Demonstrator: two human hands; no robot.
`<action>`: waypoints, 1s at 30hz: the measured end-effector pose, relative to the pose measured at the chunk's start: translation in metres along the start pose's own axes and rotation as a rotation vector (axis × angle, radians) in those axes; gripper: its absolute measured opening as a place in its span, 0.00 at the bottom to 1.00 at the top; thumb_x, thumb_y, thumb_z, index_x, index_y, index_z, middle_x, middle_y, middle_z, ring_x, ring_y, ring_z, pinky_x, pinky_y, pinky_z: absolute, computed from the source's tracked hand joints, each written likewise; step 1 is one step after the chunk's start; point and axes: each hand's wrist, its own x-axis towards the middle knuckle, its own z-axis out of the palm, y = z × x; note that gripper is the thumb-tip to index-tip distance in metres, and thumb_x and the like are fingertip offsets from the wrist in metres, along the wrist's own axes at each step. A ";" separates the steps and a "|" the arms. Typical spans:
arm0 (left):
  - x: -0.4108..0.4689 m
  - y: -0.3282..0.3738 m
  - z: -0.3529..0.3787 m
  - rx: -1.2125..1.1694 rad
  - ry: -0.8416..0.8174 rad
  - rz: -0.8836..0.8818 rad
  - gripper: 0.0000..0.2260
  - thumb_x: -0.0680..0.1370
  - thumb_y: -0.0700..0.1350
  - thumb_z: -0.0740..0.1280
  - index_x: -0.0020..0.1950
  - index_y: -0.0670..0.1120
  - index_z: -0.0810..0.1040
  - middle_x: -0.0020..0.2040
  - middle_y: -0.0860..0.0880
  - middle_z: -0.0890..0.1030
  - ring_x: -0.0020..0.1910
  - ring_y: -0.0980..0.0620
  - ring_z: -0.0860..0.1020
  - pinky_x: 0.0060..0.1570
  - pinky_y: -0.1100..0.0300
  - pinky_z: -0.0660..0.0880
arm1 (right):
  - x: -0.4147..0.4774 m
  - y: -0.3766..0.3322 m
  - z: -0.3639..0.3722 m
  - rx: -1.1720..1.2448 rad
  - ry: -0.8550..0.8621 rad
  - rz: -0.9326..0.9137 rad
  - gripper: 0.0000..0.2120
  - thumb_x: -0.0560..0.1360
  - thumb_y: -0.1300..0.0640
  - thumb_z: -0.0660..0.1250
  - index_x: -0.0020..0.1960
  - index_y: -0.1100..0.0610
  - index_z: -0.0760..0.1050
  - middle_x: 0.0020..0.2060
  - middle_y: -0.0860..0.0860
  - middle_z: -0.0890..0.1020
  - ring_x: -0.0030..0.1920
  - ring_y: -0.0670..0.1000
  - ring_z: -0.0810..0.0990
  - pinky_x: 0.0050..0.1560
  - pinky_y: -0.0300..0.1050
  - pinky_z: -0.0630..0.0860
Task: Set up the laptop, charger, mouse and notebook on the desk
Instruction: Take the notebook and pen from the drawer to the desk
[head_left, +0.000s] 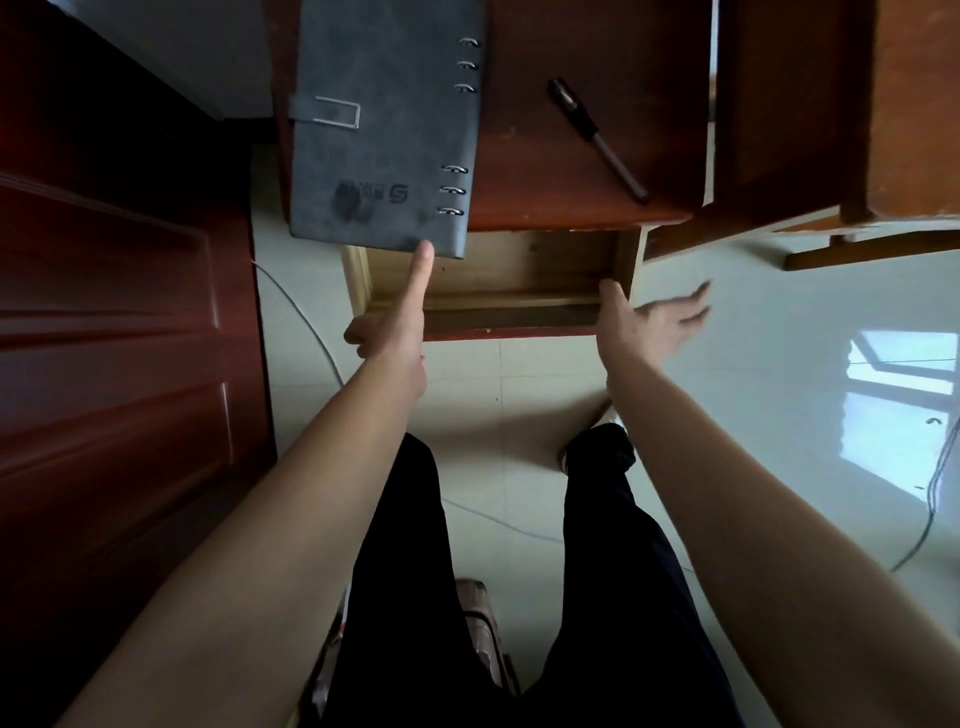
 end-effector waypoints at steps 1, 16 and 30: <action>0.000 -0.001 0.003 -0.088 -0.036 -0.028 0.68 0.47 0.76 0.76 0.80 0.53 0.53 0.78 0.51 0.61 0.73 0.48 0.65 0.67 0.43 0.71 | 0.002 0.004 0.000 0.065 -0.053 0.189 0.48 0.70 0.49 0.72 0.81 0.52 0.48 0.79 0.57 0.56 0.74 0.60 0.63 0.72 0.56 0.61; 0.003 0.009 0.007 -0.519 -0.240 -0.051 0.26 0.66 0.53 0.79 0.59 0.49 0.74 0.60 0.47 0.76 0.54 0.48 0.76 0.57 0.52 0.76 | -0.009 -0.020 -0.013 0.719 -0.435 0.495 0.09 0.69 0.60 0.64 0.49 0.56 0.74 0.54 0.55 0.76 0.54 0.57 0.83 0.54 0.50 0.83; 0.033 0.058 0.001 -0.694 -0.435 0.078 0.23 0.69 0.47 0.76 0.63 0.43 0.78 0.60 0.40 0.80 0.58 0.41 0.80 0.57 0.39 0.78 | 0.005 -0.086 0.002 0.905 -0.585 0.396 0.10 0.67 0.60 0.66 0.48 0.54 0.75 0.48 0.52 0.76 0.50 0.57 0.81 0.55 0.51 0.80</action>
